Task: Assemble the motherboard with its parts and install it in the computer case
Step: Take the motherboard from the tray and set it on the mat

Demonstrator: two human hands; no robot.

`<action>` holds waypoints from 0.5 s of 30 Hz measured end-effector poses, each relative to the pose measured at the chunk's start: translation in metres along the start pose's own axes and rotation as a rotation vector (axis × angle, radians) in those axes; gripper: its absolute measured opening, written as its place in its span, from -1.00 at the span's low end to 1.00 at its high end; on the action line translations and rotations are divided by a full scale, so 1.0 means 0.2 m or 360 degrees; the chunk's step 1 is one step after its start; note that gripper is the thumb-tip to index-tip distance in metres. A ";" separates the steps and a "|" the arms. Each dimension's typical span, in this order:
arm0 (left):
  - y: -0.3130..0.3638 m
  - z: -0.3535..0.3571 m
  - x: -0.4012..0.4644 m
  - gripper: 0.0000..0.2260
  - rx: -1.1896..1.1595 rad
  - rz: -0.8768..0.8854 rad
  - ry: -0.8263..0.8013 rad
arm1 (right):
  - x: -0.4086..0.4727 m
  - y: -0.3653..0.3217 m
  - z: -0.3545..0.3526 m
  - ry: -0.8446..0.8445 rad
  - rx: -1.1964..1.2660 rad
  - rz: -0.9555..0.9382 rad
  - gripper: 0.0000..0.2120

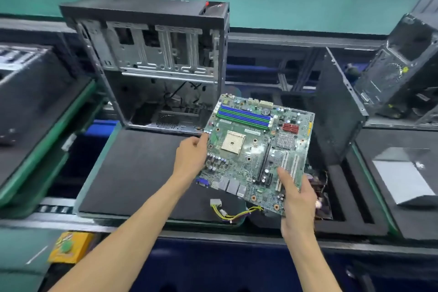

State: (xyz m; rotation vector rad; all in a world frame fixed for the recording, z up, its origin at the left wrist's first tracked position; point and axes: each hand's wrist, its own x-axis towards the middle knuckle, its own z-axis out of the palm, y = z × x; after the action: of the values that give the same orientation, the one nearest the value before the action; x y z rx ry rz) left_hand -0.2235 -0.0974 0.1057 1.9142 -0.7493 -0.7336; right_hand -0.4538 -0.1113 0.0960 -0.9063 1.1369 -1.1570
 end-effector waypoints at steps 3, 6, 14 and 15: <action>-0.08 -0.04 0.00 -0.56 0.0024 0.0041 -0.0004 | -0.09 0.08 0.04 0.0068 0.0027 -0.0001 -0.22; -0.18 -0.12 0.01 -0.59 0.0002 0.0017 -0.0019 | -0.18 0.15 0.11 0.0109 -0.0014 0.0024 -0.21; -0.41 -0.40 0.10 -0.57 0.0012 -0.0098 0.0031 | -0.29 0.36 0.37 0.0121 -0.0263 0.0006 -0.07; -0.44 -0.43 0.12 -0.57 0.0026 -0.0124 0.0055 | -0.30 0.38 0.41 0.0098 -0.0348 -0.0032 -0.09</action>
State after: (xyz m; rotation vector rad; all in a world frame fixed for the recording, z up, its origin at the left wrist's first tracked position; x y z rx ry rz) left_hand -0.1268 -0.0340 0.0566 1.9751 -0.6646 -0.7426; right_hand -0.3581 -0.0385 0.0520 -1.0573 1.3257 -1.0974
